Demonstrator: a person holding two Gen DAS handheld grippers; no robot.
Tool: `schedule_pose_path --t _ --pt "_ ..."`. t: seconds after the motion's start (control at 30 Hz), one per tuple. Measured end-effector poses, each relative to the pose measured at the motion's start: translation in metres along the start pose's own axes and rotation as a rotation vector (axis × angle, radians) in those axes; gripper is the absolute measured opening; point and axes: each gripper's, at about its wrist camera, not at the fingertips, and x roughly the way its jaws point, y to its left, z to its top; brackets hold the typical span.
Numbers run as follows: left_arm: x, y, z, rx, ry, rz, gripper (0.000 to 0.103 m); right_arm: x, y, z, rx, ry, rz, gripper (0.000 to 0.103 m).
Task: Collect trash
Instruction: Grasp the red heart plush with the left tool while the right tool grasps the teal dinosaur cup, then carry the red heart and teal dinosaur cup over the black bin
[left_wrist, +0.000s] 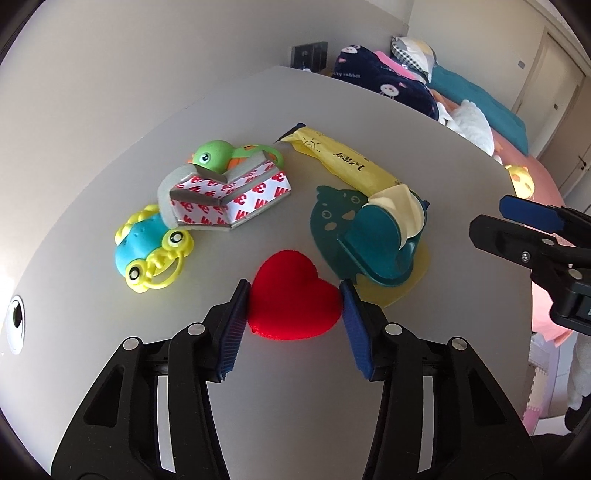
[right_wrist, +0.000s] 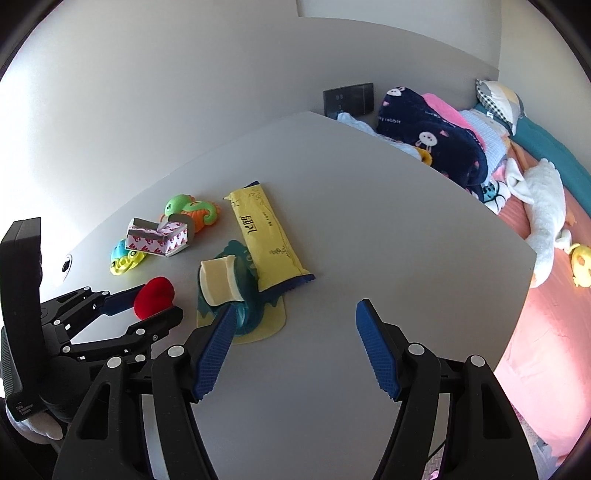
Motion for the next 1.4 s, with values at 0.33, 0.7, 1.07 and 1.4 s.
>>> schedule_pose_path --t 0.33,0.7,1.07,1.4 --pt "-0.012 0.013 -0.005 -0.039 -0.012 0.028 0.048 0.027 0.035 0.011 -0.070 0.035 0.055 0.069" --pt "-0.017 0.031 -0.016 -0.093 -0.005 0.053 0.048 0.059 0.051 0.018 -0.118 0.069 0.050 0.049" --pt "-0.029 0.033 -0.020 -0.109 -0.018 0.067 0.048 0.050 0.041 0.022 -0.045 0.076 0.159 0.036" --pt "-0.050 0.013 -0.015 -0.071 -0.062 0.064 0.048 0.000 0.024 0.024 0.003 -0.008 0.205 0.036"
